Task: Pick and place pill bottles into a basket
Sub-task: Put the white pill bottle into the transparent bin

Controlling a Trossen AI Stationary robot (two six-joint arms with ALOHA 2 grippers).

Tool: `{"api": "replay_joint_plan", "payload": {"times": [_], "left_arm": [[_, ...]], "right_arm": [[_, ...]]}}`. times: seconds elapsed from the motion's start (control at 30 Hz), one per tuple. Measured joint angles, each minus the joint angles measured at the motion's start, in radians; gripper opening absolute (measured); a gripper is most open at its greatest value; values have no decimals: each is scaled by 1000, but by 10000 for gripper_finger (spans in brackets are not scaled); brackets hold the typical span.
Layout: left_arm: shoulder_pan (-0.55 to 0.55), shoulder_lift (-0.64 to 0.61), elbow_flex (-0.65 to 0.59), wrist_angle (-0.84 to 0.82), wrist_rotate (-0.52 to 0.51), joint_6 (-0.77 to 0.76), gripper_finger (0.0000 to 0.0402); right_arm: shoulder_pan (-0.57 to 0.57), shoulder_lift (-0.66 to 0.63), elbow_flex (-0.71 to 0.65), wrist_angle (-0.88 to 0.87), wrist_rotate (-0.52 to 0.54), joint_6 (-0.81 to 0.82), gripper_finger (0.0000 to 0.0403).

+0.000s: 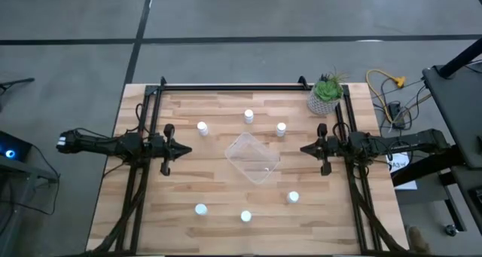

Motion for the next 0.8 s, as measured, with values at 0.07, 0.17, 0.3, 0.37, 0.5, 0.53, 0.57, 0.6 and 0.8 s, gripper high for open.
{"api": "replay_joint_plan", "payload": {"times": [0.07,0.17,0.3,0.37,0.5,0.53,0.57,0.6,0.8], "left_arm": [[0,7,0,-1,0,0,0],[0,20,0,-2,0,1,0],[0,35,0,-2,0,1,0],[0,42,0,1,0,1,0],[0,50,0,1,0,2,0],[0,50,0,-1,0,2,0],[0,50,0,0,0,2,0],[0,50,0,1,0,2,0],[0,50,0,0,0,3,0]], "right_arm": [[1,10,0,0,0,16,9],[0,33,0,6,0,26,9],[0,60,0,33,0,46,23],[0,73,0,45,1,47,38],[0,86,0,69,14,54,74],[0,85,0,71,25,59,83],[-1,85,0,71,30,68,93],[-1,85,0,74,31,82,103],[0,85,13,91,63,130,157]]}}
